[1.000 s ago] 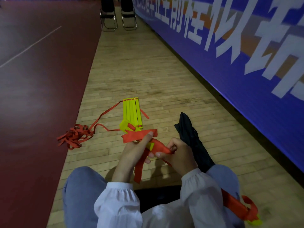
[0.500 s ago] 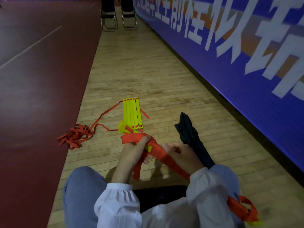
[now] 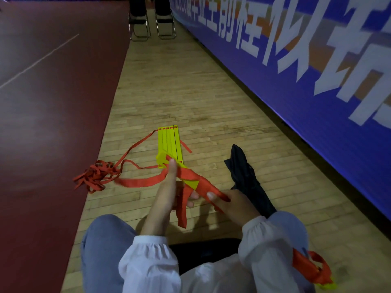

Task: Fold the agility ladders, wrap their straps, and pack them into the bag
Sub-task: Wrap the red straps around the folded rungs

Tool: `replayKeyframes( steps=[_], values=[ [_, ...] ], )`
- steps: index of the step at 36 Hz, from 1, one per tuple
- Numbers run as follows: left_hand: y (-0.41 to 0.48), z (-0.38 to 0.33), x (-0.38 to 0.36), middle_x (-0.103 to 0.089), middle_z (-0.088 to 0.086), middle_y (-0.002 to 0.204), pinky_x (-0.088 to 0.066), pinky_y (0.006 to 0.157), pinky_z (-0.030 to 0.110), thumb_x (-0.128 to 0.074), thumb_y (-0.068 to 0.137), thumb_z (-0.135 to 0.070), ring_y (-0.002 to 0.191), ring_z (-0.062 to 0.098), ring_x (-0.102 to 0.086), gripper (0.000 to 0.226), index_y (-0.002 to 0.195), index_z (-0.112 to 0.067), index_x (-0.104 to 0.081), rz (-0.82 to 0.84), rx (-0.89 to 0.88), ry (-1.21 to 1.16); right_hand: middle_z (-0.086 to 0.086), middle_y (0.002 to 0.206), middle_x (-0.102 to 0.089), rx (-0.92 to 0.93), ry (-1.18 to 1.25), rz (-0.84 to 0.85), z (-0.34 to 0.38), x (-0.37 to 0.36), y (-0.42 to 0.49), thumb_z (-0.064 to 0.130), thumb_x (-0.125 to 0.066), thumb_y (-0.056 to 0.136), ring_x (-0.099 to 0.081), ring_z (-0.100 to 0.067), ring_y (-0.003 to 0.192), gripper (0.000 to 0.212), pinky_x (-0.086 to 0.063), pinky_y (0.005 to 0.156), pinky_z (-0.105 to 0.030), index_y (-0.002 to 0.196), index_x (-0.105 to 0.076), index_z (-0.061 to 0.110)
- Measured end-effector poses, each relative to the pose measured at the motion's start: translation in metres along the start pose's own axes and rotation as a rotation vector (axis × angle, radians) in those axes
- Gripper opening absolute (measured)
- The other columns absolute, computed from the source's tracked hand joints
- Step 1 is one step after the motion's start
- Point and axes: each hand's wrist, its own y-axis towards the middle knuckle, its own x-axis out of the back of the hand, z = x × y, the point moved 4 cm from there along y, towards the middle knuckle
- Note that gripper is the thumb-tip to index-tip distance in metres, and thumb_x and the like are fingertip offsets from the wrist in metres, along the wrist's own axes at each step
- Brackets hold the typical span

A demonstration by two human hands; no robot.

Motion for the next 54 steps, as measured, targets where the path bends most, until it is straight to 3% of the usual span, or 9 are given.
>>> replayKeyframes(
  steps=[3, 7, 17, 28, 32, 36, 42, 46, 54],
  values=[
    [-0.005, -0.007, 0.001, -0.072, 0.015, 0.073, -0.046, 0.046, 0.017, -0.045, 0.083, -0.067, 0.048, 0.017, -0.06, 0.071, 0.094, -0.002, -0.072, -0.025, -0.036, 0.083, 0.008, 0.061, -0.055, 0.003, -0.03, 0.0, 0.003, -0.002, 0.0, 0.08, -0.038, 0.068, -0.053, -0.012, 0.059, 0.056, -0.04, 0.066, -0.031, 0.065, -0.055, 0.027],
    [-0.006, -0.008, 0.002, -0.071, 0.012, 0.068, -0.043, 0.042, 0.015, -0.059, 0.086, -0.053, 0.046, 0.015, -0.057, 0.05, 0.087, -0.004, -0.071, -0.064, -0.03, 0.1, 0.009, 0.06, -0.048, 0.016, -0.05, -0.016, 0.005, -0.002, -0.001, 0.066, -0.041, 0.09, -0.048, -0.011, 0.057, 0.044, -0.036, 0.062, -0.03, 0.067, -0.05, 0.03],
    [0.0, -0.005, 0.004, -0.058, 0.003, 0.047, -0.033, 0.035, 0.014, -0.065, 0.089, -0.036, 0.032, 0.008, -0.042, 0.037, 0.072, -0.003, -0.068, -0.159, -0.047, 0.162, 0.003, 0.068, -0.05, 0.03, 0.004, -0.009, 0.015, -0.004, -0.004, 0.05, -0.038, 0.099, -0.05, -0.014, 0.065, 0.047, -0.035, 0.064, -0.03, 0.09, -0.066, 0.013],
    [0.001, -0.004, 0.007, -0.058, 0.005, 0.049, -0.033, 0.039, 0.018, -0.059, 0.089, -0.011, 0.033, 0.007, -0.042, 0.031, 0.06, -0.002, -0.065, -0.175, -0.068, 0.175, 0.011, 0.08, -0.062, 0.043, 0.121, -0.013, 0.011, -0.007, 0.0, 0.066, -0.045, 0.074, -0.058, -0.006, 0.077, 0.032, -0.042, 0.071, -0.023, 0.078, -0.06, 0.039],
    [0.003, -0.003, 0.009, -0.059, 0.012, 0.054, -0.033, 0.039, 0.018, -0.058, 0.088, -0.008, 0.034, 0.008, -0.043, 0.032, 0.057, -0.002, -0.064, -0.17, -0.074, 0.185, -0.005, 0.081, -0.066, -0.017, 0.131, 0.025, -0.004, -0.004, 0.002, 0.068, -0.043, 0.088, -0.063, -0.02, 0.079, 0.056, -0.045, 0.074, -0.029, 0.09, -0.07, 0.019],
    [0.003, -0.003, 0.008, -0.058, 0.019, 0.061, -0.032, 0.042, 0.021, -0.057, 0.088, -0.01, 0.036, 0.01, -0.043, 0.033, 0.056, -0.003, -0.063, -0.156, -0.091, 0.192, -0.015, 0.091, -0.071, -0.046, 0.161, 0.027, -0.009, -0.003, -0.001, 0.085, -0.041, 0.063, -0.067, -0.031, 0.089, 0.09, -0.051, 0.084, -0.041, 0.101, -0.071, 0.009],
    [0.005, -0.001, 0.008, -0.06, 0.003, 0.051, -0.033, 0.042, 0.021, -0.057, 0.09, -0.011, 0.037, 0.008, -0.046, 0.029, 0.063, -0.004, -0.063, -0.101, -0.051, 0.079, -0.004, 0.079, -0.067, -0.043, 0.216, -0.05, -0.006, 0.001, 0.0, 0.062, -0.059, 0.079, -0.061, -0.011, 0.07, 0.053, -0.043, 0.065, -0.021, 0.091, -0.071, 0.013],
    [0.007, -0.001, 0.008, -0.063, 0.004, 0.053, -0.034, 0.039, 0.019, -0.061, 0.089, -0.008, 0.036, 0.01, -0.047, 0.005, 0.089, -0.008, -0.055, -0.118, -0.053, 0.036, -0.002, 0.084, -0.069, -0.051, 0.204, -0.111, -0.008, 0.003, 0.003, 0.054, -0.066, 0.082, -0.064, -0.014, 0.077, 0.036, -0.046, 0.068, -0.023, 0.09, -0.07, 0.019],
    [0.01, -0.003, 0.011, -0.059, 0.013, 0.058, -0.04, 0.038, 0.021, -0.062, 0.09, -0.012, 0.035, 0.016, -0.048, 0.023, 0.104, 0.003, -0.053, -0.171, -0.123, 0.079, 0.005, 0.087, -0.068, -0.082, 0.105, -0.178, -0.01, 0.005, 0.005, 0.046, -0.075, 0.077, -0.064, -0.013, 0.083, 0.027, -0.05, 0.076, -0.029, 0.087, -0.067, 0.022]
  ],
)
